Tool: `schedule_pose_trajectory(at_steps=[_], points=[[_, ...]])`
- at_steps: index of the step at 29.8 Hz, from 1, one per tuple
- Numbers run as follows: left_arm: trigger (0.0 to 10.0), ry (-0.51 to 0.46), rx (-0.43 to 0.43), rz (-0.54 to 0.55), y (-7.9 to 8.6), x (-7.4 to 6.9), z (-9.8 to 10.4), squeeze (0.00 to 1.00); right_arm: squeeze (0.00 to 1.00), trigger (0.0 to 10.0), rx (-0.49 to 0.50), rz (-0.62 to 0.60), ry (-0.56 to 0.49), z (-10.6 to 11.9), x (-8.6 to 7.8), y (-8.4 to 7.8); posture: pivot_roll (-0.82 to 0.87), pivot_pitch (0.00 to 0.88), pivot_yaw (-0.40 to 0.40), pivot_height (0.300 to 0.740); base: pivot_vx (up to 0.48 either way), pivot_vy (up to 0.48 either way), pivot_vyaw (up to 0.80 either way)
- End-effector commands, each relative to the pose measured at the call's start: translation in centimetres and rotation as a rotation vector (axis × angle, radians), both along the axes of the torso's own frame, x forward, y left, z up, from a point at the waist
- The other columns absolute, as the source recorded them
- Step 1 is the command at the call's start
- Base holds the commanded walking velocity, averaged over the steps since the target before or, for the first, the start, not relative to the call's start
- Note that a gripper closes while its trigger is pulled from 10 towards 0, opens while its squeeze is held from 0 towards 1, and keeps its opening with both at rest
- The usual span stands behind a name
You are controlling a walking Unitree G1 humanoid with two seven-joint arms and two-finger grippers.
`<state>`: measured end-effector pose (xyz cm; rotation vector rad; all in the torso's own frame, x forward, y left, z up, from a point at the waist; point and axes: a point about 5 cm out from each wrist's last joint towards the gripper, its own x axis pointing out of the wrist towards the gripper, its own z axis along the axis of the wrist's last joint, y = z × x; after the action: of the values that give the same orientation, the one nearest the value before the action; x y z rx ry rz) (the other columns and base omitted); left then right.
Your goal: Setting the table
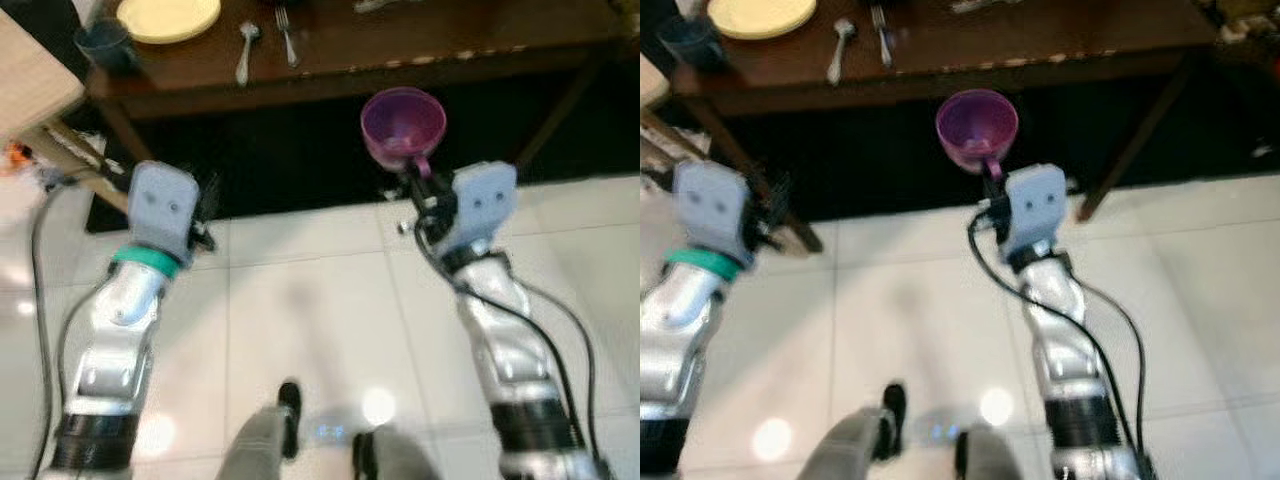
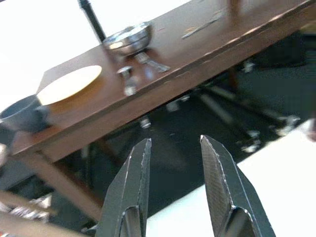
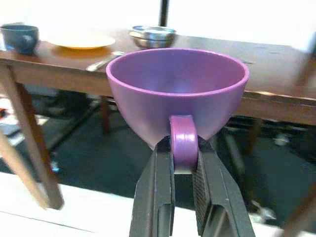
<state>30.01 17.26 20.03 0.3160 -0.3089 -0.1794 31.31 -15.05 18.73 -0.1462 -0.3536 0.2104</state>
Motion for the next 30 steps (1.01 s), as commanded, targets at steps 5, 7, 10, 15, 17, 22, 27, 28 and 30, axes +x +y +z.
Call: schedule_pose_trajectory(at_steps=[5,7,10,15,17,22,27,28,30], points=[[10.0,0.024,0.005,0.009,0.45,-0.17,-0.45,0.00,0.00,10.0,0.024,0.010,0.007,-0.27,-0.18,0.31,0.02,0.167,0.091,0.740,-0.335,0.000,0.00],[10.0,0.025,0.005,0.009,0.44,-0.16,-0.45,0.00,0.00,10.0,0.027,0.011,0.008,-0.27,-0.18,0.34,0.02,0.167,0.091,0.740,-0.330,0.000,0.00],[10.0,0.025,0.006,0.008,0.42,-0.14,-0.47,0.00,0.00,10.0,0.033,0.015,0.011,-0.32,-0.16,0.44,0.02,0.166,0.091,0.740,-0.334,0.000,0.00],[10.0,0.026,0.006,0.008,0.42,-0.13,-0.48,0.00,0.00,10.0,0.037,0.016,0.013,-0.34,-0.11,0.50,0.02,0.163,0.091,0.740,-0.334,0.000,0.00],[10.0,0.026,0.006,0.008,0.42,-0.12,-0.48,0.00,0.00,10.0,0.037,0.016,0.013,-0.33,-0.10,0.52,0.02,0.163,0.091,0.740,-0.334,0.000,0.00],[10.0,0.026,0.006,0.008,0.42,-0.12,-0.49,0.00,0.00,10.0,0.036,0.018,0.013,-0.34,-0.08,0.61,0.02,0.159,0.092,0.740,-0.334,0.000,0.00],[10.0,0.028,0.005,0.003,0.29,-0.05,-0.52,0.00,0.00,10.0,0.022,0.008,0.017,-0.42,0.01,0.73,0.02,0.153,0.094,0.740,-0.319,0.000,0.00],[10.0,0.029,0.004,0.003,0.27,-0.03,-0.53,0.00,0.00,10.0,0.019,0.003,0.018,-0.44,0.04,0.69,0.02,0.153,0.094,0.740,-0.315,0.000,0.00],[10.0,0.030,0.004,0.002,0.25,-0.01,-0.53,0.00,0.00,10.0,0.015,-0.003,0.017,-0.45,0.08,0.62,0.02,0.153,0.094,0.740,-0.313,0.000,0.00]])
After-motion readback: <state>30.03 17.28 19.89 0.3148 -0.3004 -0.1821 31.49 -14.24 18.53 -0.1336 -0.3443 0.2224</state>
